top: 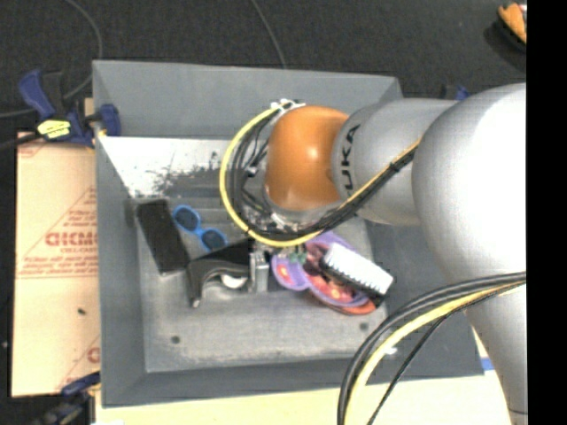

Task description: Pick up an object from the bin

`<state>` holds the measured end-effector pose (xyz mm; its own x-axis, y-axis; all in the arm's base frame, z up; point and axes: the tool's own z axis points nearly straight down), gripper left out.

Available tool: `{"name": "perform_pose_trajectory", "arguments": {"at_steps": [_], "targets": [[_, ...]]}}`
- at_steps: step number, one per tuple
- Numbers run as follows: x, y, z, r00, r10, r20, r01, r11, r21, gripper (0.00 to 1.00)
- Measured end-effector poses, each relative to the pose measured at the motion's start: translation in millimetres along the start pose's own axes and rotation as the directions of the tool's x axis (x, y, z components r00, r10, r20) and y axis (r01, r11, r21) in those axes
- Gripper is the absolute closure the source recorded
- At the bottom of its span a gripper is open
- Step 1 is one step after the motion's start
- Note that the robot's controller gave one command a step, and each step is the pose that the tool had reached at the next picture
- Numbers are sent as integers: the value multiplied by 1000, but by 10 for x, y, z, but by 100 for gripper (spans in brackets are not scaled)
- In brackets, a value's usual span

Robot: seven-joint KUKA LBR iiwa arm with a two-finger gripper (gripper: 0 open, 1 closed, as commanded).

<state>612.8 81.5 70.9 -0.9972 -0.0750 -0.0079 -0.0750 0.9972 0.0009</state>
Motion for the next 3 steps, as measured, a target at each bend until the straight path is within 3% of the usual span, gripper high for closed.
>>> {"name": "perform_pose_trajectory", "arguments": {"at_steps": [1, 3], "targets": [[567, 99, -28, 919, 394, 1, -394, 919, 0, 100], [568, 96, -64, 919, 395, 2, -395, 919, 0, 100]]}}
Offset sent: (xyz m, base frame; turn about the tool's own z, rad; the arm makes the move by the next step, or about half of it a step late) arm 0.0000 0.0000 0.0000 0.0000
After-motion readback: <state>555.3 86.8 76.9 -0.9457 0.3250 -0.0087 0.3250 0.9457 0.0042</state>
